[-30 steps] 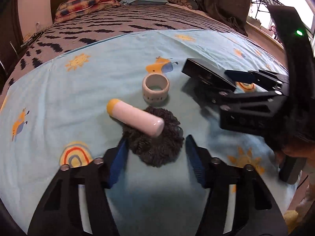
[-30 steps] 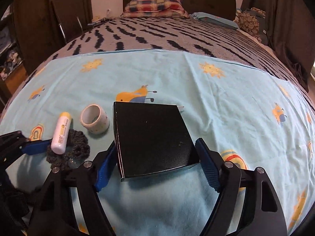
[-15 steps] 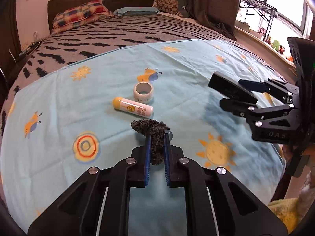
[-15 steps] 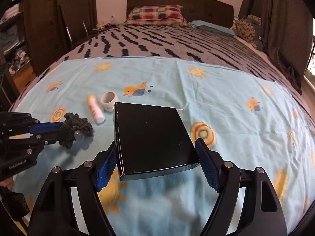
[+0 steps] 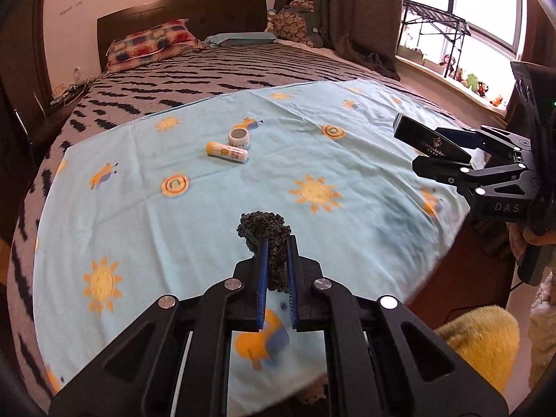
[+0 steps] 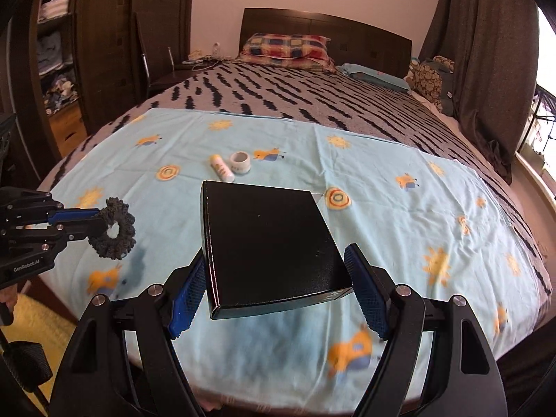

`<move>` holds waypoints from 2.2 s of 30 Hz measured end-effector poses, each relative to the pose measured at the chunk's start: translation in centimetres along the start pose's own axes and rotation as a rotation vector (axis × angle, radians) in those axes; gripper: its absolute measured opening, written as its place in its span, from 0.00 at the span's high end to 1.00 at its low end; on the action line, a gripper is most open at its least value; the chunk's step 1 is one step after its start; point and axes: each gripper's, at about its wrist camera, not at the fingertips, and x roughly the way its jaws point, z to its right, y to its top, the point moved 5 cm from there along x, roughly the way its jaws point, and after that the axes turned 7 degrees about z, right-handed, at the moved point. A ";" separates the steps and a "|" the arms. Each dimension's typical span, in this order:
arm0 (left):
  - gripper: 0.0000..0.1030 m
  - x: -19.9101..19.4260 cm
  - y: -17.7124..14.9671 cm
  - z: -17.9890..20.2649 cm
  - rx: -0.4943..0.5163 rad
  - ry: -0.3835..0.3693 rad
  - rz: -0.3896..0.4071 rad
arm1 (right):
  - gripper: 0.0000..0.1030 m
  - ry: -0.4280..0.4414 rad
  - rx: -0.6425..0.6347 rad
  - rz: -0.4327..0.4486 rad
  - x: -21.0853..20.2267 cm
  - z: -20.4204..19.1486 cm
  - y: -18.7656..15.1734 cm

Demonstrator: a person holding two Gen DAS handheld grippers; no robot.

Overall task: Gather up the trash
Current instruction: 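Carry the scrunchie and black box down into the black bin, then open both grippers to release the scrunchie and black box into the bin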

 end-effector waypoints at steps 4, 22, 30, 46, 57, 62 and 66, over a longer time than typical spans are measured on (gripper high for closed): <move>0.92 -2.7 -2.6 1.6 -0.007 -0.028 0.003 | 0.25 0.027 0.016 0.011 -3.2 -1.3 -2.2; 0.92 -3.8 -17.2 6.2 -0.104 -0.115 -0.191 | 0.25 0.180 0.205 -0.172 -5.4 -7.6 -16.1; 0.92 0.0 -22.8 6.4 -0.129 -0.112 -0.321 | 0.25 0.198 0.252 -0.354 -1.1 -10.0 -23.0; 0.86 5.2 -26.4 5.2 -0.185 -0.103 -0.447 | 0.24 0.167 0.358 -0.475 5.4 -10.3 -27.8; 0.50 4.0 -26.2 2.7 -0.224 -0.066 -0.427 | 0.15 0.158 0.418 -0.424 4.6 -8.1 -27.0; 0.25 2.4 -24.7 1.5 -0.230 -0.035 -0.389 | 0.15 0.122 0.394 -0.335 2.9 -6.2 -23.7; 0.13 0.6 -22.0 1.2 -0.213 -0.020 -0.325 | 0.15 0.094 0.373 -0.233 0.7 -4.4 -19.8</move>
